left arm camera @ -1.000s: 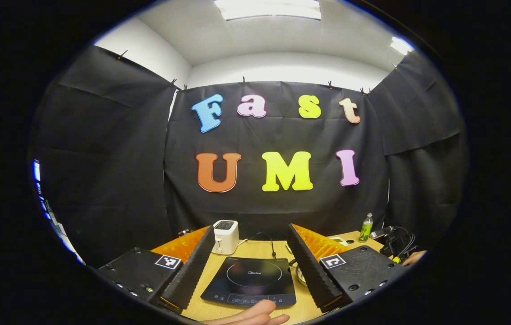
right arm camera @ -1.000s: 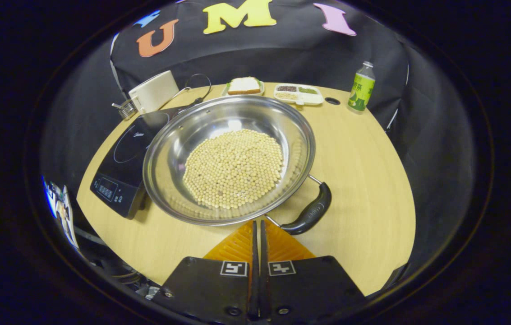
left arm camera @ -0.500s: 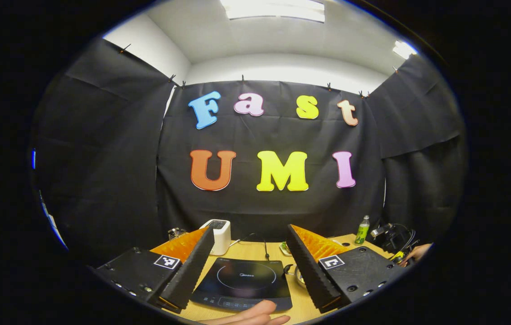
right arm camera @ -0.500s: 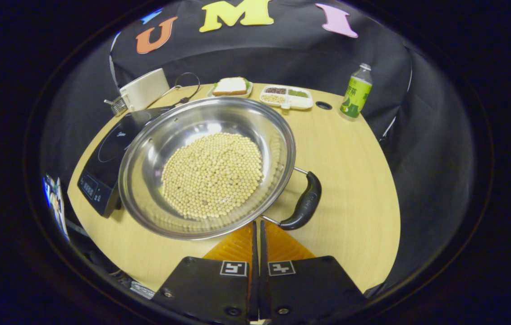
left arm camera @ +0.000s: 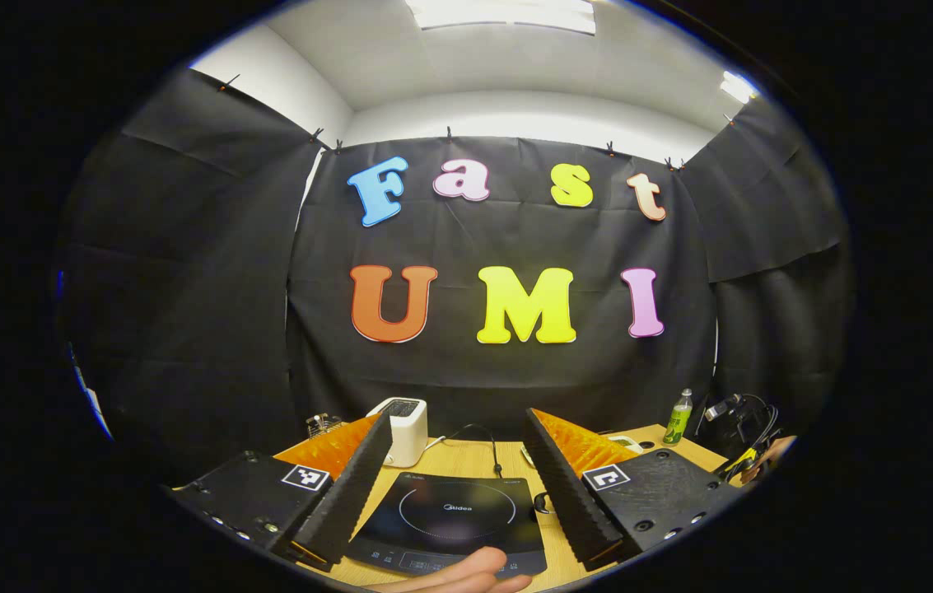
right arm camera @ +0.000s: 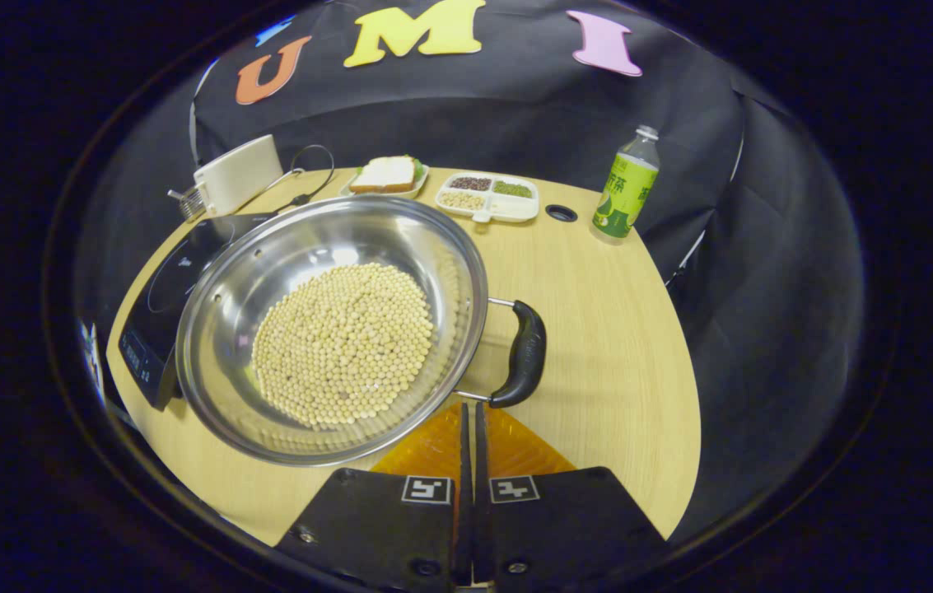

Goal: First push the handle of the pot to place it horizontally, then grasp the pot with both hands and set it on the induction cooktop.

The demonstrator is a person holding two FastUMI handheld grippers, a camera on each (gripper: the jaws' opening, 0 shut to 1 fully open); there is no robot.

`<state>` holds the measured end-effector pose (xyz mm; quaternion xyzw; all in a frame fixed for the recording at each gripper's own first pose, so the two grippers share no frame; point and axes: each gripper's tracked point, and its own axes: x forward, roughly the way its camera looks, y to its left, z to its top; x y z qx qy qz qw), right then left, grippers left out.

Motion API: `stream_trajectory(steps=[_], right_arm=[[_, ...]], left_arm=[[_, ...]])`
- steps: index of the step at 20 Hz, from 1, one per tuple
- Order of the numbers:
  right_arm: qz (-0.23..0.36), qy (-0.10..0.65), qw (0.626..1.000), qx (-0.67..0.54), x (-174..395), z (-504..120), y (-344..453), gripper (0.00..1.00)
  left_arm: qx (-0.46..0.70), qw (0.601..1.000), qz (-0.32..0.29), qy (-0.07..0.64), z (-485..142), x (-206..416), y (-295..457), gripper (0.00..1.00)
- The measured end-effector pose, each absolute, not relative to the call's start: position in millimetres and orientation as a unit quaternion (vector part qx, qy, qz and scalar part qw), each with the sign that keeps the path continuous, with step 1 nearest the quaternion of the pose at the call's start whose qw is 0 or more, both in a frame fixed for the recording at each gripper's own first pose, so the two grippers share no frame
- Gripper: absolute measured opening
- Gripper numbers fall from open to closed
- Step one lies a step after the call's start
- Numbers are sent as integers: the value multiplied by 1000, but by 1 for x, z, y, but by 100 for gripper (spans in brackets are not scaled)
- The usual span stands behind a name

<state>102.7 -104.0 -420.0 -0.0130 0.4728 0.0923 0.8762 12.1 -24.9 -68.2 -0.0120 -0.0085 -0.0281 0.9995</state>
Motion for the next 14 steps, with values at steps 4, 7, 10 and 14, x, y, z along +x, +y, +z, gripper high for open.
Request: stream_trajectory(steps=[4,7,10,14], right_arm=[[74,448,890,25,124,-418,-112,2],[79,416,905,44,128,-405,-112,2],[63,375,924,38,128,-381,-121,4],[52,323,944,41,125,-344,-123,4]], left_arm=[[-14,999,-38,11,-85,23,-32,96],[-7,999,-44,24,-96,30,-36,96],[-6,998,-49,36,-103,34,-44,96],[-4,996,-66,53,-118,39,-64,96]])
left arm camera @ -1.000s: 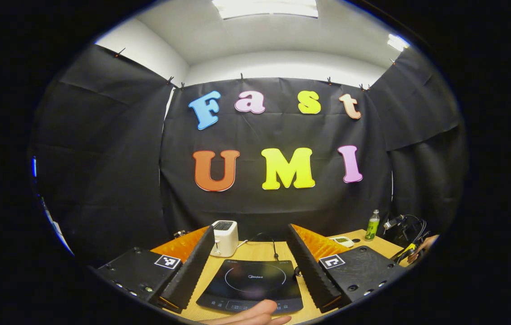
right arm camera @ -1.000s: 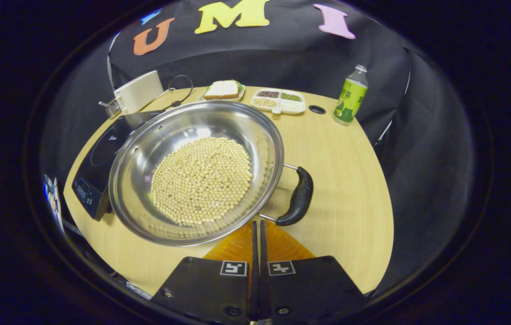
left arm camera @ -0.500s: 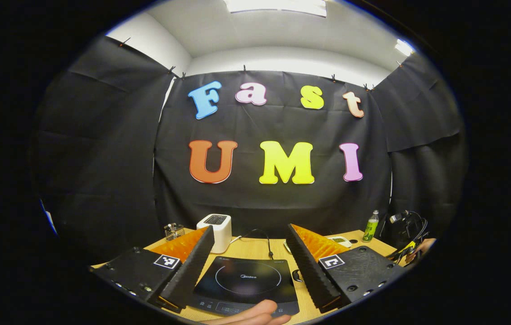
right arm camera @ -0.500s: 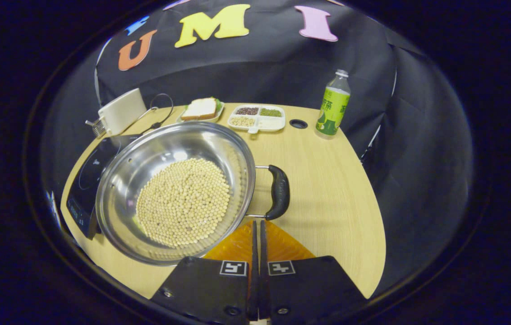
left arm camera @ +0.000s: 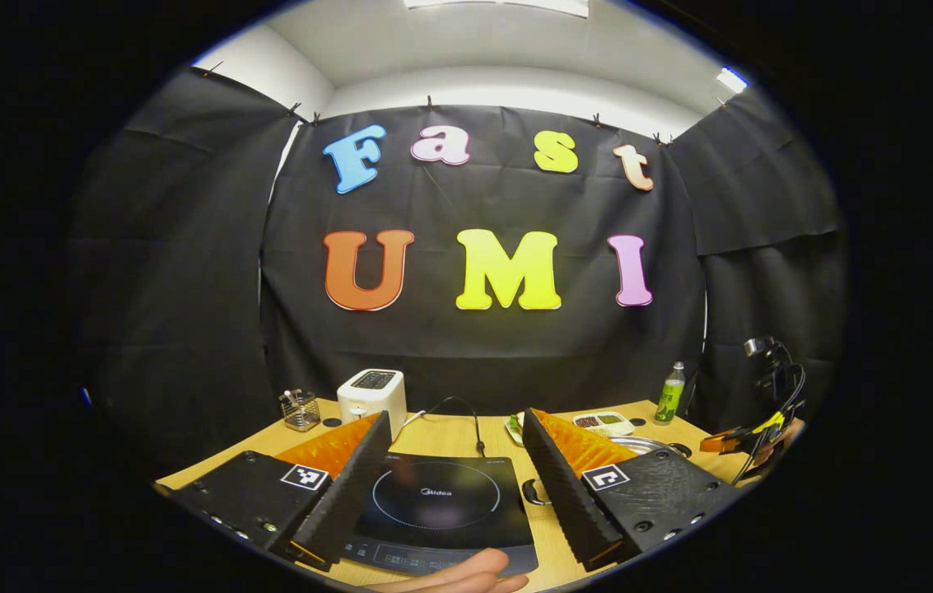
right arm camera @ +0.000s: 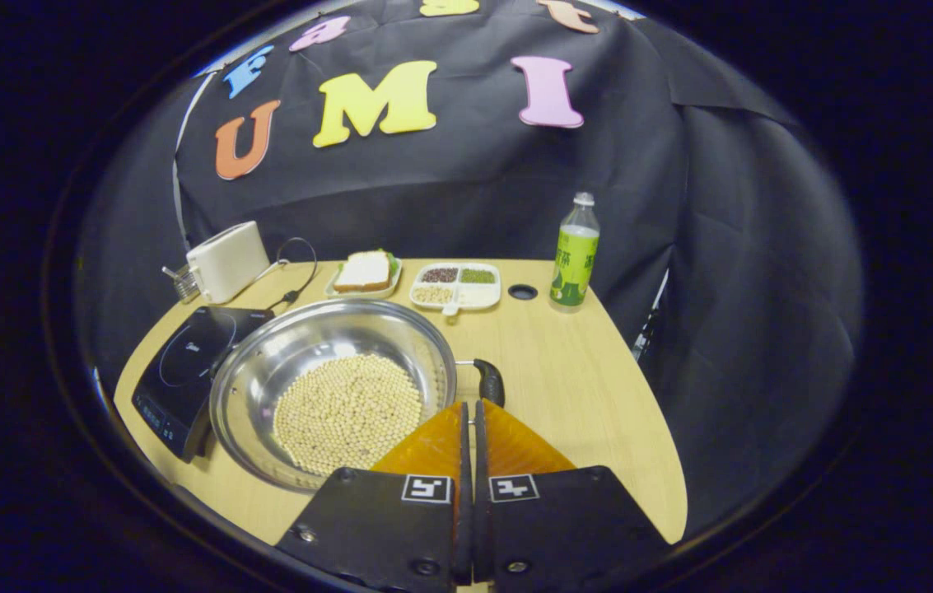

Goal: First push the handle of the pot to place it horizontally, then grasp the pot with both hands and set it on the induction cooktop.

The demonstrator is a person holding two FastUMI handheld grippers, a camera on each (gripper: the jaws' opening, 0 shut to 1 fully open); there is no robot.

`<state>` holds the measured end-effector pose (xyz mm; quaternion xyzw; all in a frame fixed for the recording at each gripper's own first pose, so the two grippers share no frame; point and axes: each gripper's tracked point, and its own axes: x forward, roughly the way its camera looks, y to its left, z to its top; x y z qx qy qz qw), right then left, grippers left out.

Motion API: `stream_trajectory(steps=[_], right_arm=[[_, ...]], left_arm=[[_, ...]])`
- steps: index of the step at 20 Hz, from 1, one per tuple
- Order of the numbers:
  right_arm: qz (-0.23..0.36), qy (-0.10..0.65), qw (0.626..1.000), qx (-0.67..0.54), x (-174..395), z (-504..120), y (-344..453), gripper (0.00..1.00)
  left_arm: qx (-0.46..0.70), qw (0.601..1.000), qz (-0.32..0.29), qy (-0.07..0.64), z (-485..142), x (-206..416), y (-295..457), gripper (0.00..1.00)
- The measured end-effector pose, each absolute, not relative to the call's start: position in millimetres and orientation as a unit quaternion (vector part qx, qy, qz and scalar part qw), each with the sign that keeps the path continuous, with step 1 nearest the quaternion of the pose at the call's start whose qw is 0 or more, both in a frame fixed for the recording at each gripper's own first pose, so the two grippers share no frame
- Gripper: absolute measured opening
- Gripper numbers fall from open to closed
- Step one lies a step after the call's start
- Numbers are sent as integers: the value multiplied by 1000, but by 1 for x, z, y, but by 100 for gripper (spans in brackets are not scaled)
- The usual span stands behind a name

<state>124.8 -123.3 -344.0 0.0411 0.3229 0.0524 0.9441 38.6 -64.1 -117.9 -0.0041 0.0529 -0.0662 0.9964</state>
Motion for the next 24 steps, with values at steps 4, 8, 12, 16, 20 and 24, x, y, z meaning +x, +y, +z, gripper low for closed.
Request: stream_trajectory(steps=[4,8,12,16,20,24], right_arm=[[42,288,956,42,119,-321,-125,23],[26,281,959,32,122,-319,-134,77],[24,273,961,40,128,-316,-139,85],[29,278,959,46,138,-325,-139,86],[39,293,954,50,152,-342,-136,87],[45,319,945,55,166,-368,-131,86]], left_arm=[[5,994,-85,72,-136,45,-89,96],[12,989,-107,97,-161,55,-120,96],[16,982,-124,138,-197,69,-151,96],[27,973,-131,187,-242,87,-174,96],[30,962,-132,239,-281,98,-192,96],[43,952,-126,277,-314,115,-196,96]])
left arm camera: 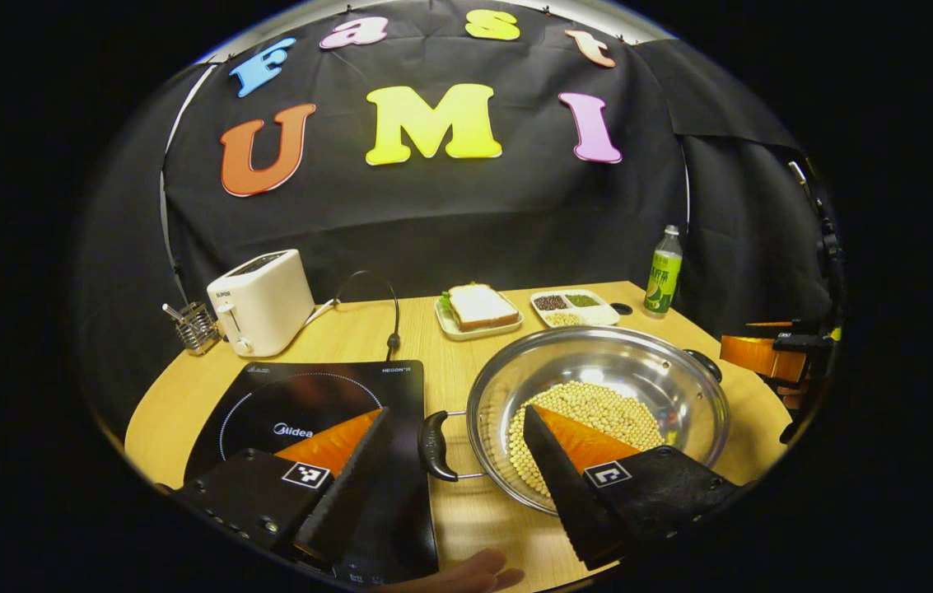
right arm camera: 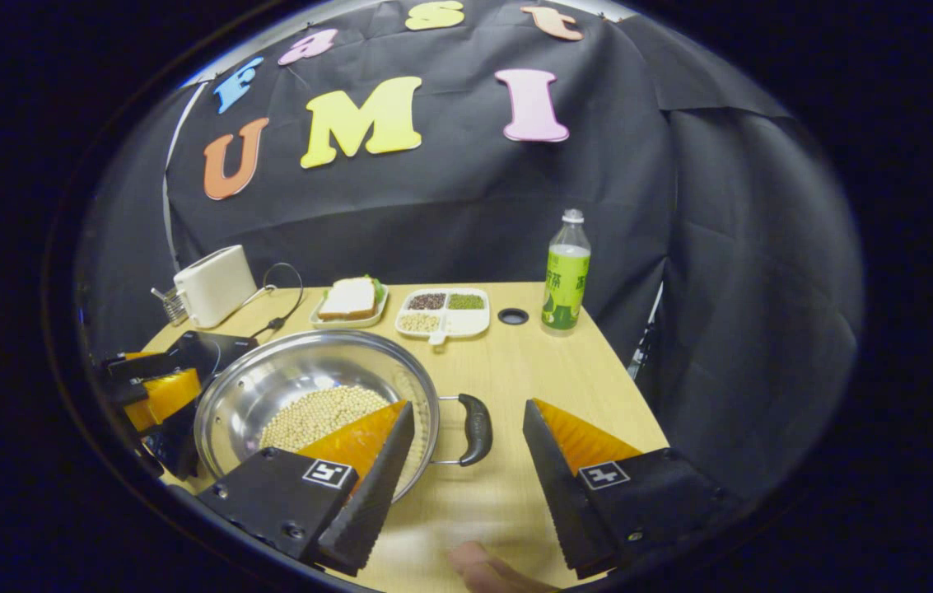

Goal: First push the handle of the pot to place it horizontally, then grasp the pot with both hands and set it on the induction cooktop.

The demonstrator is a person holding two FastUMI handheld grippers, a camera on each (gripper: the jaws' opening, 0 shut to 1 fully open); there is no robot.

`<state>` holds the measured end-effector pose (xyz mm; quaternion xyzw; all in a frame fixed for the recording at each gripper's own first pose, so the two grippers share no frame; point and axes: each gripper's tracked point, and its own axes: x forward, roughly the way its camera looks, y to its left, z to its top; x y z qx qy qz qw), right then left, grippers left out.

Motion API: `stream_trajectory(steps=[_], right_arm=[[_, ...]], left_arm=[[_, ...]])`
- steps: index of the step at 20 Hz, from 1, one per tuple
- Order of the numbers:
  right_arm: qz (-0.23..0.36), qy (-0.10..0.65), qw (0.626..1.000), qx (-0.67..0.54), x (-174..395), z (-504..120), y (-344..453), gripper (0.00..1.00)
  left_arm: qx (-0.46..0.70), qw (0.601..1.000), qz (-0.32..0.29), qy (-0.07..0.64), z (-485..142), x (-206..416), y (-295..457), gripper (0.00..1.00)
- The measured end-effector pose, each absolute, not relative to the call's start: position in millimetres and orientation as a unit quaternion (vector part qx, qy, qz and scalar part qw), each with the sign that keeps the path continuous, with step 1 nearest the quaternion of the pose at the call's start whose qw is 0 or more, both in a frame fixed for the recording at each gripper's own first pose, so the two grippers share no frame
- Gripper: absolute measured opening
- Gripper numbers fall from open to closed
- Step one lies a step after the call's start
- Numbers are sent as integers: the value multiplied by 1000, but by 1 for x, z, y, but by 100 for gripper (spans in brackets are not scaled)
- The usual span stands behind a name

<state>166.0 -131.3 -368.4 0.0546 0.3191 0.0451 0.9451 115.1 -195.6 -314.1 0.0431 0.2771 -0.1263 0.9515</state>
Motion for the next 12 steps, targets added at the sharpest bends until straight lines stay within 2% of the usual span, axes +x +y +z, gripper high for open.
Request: stream_trajectory(steps=[5,9,10,12], right_arm=[[58,349,933,61,178,-399,-123,86],[50,363,929,50,185,-415,-128,86],[50,366,928,48,186,-417,-129,88],[48,369,927,52,185,-419,-129,88]], left_arm=[[32,940,-102,325,-340,125,-188,96],[31,931,-107,349,-355,129,-190,96],[30,929,-103,353,-359,129,-189,96],[35,927,-95,362,-366,129,-186,100]])
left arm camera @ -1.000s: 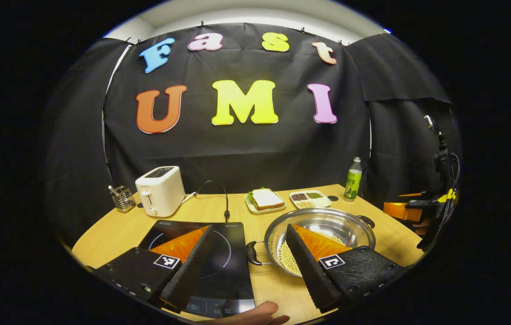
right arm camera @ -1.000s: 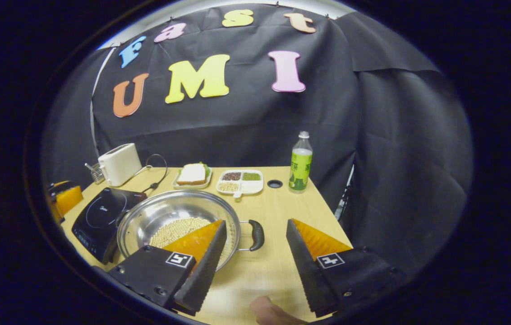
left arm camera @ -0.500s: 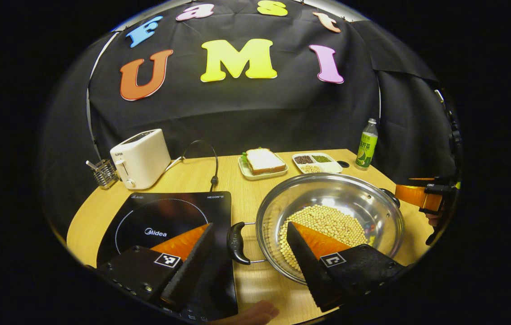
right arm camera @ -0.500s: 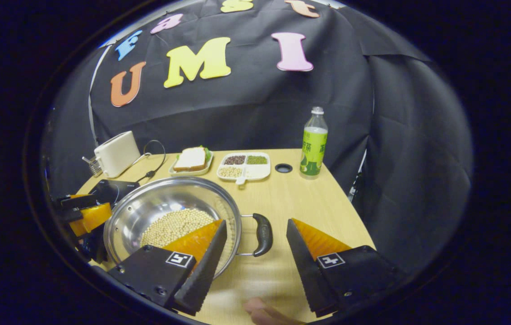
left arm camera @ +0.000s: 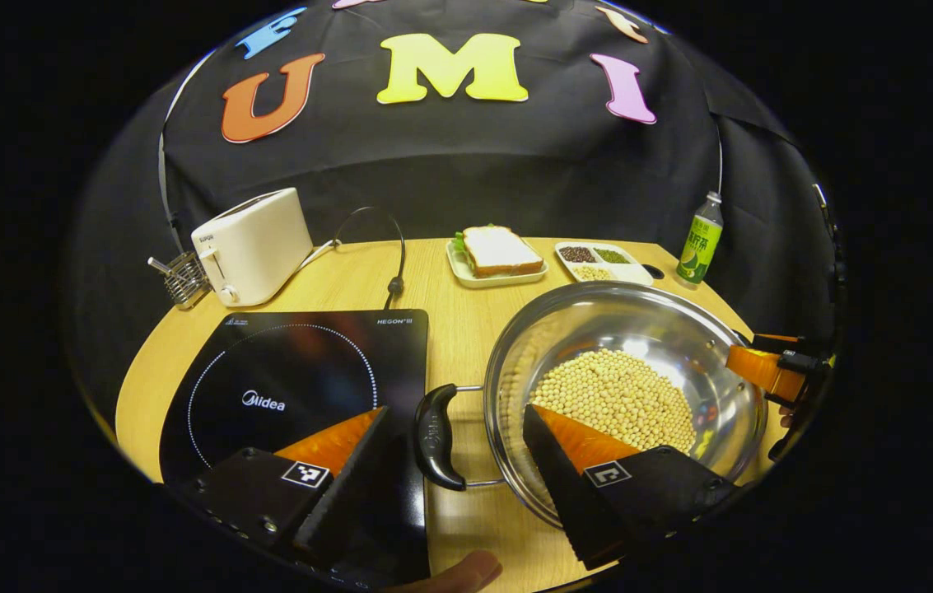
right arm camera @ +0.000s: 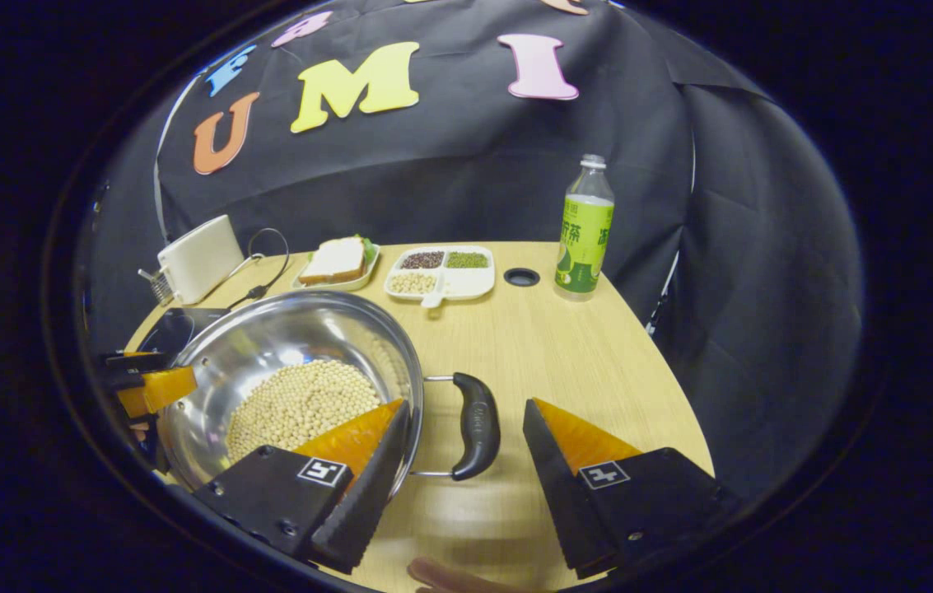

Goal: First push the handle of the pot to place it horizontally, then grasp the pot with both hands and set it on the induction cooktop.

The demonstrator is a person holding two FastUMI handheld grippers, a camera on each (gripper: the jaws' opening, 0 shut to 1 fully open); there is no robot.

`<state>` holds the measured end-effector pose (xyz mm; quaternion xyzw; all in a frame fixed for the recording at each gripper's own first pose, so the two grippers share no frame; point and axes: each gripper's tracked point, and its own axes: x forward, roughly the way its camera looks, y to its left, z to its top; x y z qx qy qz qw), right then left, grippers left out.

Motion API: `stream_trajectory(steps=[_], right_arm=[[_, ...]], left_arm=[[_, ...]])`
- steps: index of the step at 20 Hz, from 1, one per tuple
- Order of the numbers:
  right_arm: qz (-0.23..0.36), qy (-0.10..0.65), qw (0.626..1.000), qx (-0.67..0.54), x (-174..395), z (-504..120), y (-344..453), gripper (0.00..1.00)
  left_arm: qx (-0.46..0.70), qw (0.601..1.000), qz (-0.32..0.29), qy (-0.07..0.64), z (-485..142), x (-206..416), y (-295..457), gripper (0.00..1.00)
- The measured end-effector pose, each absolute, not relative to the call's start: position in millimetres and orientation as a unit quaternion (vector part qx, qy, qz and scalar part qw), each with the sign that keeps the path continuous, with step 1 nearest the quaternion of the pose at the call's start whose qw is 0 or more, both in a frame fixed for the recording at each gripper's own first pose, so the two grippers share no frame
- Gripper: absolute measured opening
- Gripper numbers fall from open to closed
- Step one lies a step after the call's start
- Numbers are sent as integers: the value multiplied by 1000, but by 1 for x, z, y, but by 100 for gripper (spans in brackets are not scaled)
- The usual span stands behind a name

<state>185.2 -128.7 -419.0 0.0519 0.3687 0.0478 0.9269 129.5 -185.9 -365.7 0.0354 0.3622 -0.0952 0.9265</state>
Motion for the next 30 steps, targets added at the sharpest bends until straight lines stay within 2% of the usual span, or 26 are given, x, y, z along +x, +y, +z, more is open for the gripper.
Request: stream_trajectory(steps=[1,4,6,7,8,9,11,13,16,20,30], right_arm=[[46,368,927,54,186,-419,-129,88],[46,380,921,66,184,-423,-128,88],[46,390,916,83,183,-426,-127,92],[52,390,914,93,183,-425,-124,88],[58,393,913,96,183,-425,-119,87],[62,393,911,106,182,-426,-114,82],[53,401,908,107,179,-425,-113,66],[38,408,904,118,174,-423,-113,62],[19,413,903,114,165,-419,-118,60],[-2,410,906,108,148,-404,-126,60],[1,361,929,84,111,-314,-114,60]], left_arm=[[37,925,-92,366,-368,130,-185,96],[51,927,-85,362,-370,133,-180,95],[52,926,-91,362,-371,134,-184,88],[57,925,-94,364,-374,133,-183,96],[58,924,-99,364,-372,133,-184,84],[57,923,-102,365,-371,131,-187,82],[61,923,-102,366,-367,132,-190,69],[49,924,-101,367,-365,132,-191,62],[47,921,-105,371,-369,129,-192,58],[50,924,-119,360,-356,117,-198,58],[46,942,-125,309,-275,95,-171,58]])
